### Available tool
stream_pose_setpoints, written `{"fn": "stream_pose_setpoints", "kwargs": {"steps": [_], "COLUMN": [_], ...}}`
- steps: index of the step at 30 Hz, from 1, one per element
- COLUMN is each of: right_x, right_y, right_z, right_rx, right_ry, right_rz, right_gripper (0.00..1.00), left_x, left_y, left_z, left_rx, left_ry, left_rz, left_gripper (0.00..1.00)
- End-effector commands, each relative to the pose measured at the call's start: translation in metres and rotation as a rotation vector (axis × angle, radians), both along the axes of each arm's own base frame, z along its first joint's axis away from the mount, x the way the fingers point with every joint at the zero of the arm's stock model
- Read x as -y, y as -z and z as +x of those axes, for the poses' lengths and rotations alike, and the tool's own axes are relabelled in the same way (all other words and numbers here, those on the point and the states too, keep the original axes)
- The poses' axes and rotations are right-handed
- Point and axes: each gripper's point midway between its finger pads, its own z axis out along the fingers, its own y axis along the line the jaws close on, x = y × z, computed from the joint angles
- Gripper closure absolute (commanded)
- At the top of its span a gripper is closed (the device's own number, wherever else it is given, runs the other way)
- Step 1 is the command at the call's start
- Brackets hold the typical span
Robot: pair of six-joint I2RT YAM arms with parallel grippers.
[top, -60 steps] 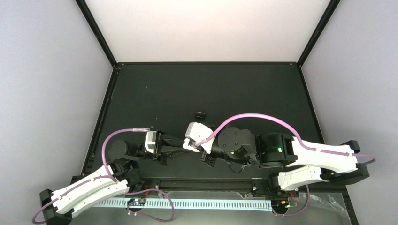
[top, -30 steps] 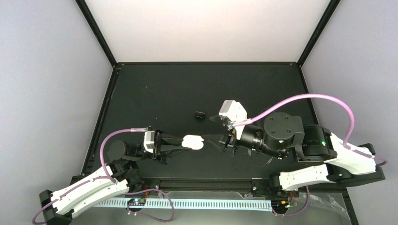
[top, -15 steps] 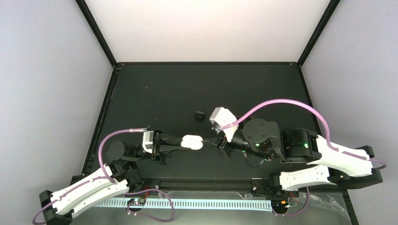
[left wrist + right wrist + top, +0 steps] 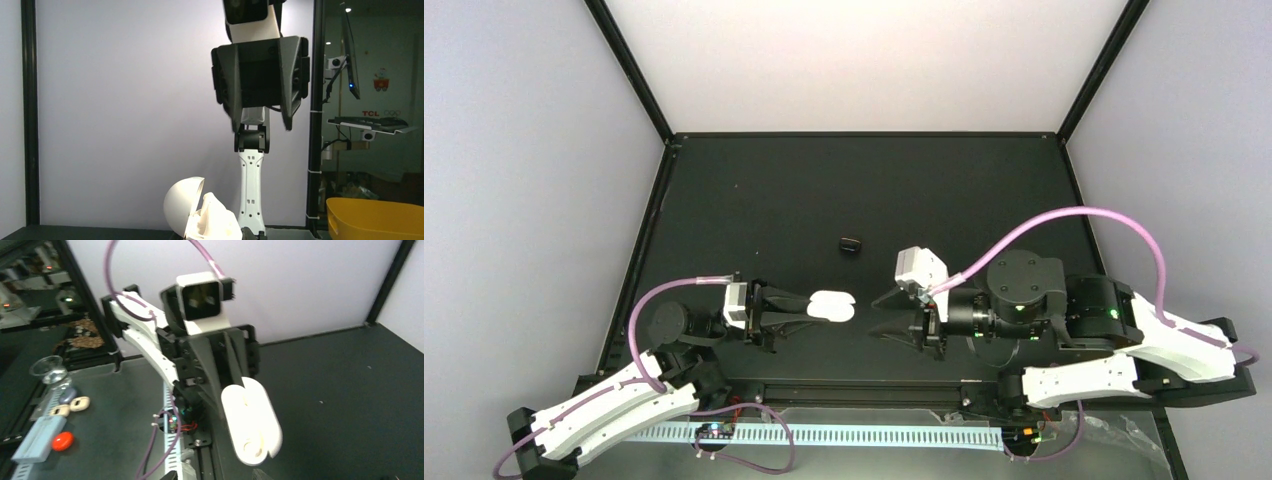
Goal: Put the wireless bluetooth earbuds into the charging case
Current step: Close the charging case.
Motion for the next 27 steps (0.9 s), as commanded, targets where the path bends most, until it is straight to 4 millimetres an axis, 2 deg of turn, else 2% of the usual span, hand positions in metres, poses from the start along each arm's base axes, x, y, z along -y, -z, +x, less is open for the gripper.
{"fn": "stream_pose_setpoints", "kwargs": {"steps": [1,6,7,12,16,19,22,27], "right_x": [0.002,0.012,0.007,-0.001,-0.014,-0.026,-0.035,-0.041], "right_y": [0.006,0.002,0.009,0.012,0.024,0.031,0.030,0.034], "right_z": [0.022,0.066,0.072,0.090,0.088,0.076,0.059,0.044], "right_rx": [-0.006,0.028,0.031,0.032,0.033,0.020,0.011,0.009], "right_ry": [0.134,0.395,0.424,0.499,0.460,0.370,0.256,0.160], "right_rz": [0.020,0.033,-0.008,-0.048,-0.111,-0.139,-0.125,-0.131], "right_gripper": [0.60,0.47,0.46,0.45,0.45,0.46,0.46,0.46], "left_x": [-0.007,-0.006,-0.006,-0.004,-0.004,-0.003,-0.002,0.001], "left_y": [-0.023,-0.022,-0.022,-0.025,-0.026,-0.027,-0.027,-0.026], "left_z": [-0.015,-0.020,-0.021,-0.025,-0.027,-0.027,-0.024,-0.018], "left_rx": [0.062,0.061,0.064,0.076,0.078,0.082,0.076,0.060], "left_ry": [0.048,0.079,0.087,0.112,0.126,0.127,0.118,0.099], "left_rz": [-0.051,-0.042,-0.040,-0.032,-0.034,-0.035,-0.030,-0.024], "left_gripper": [0.98,0.99,0.98,0.98,0.98,0.98,0.98,0.98]}}
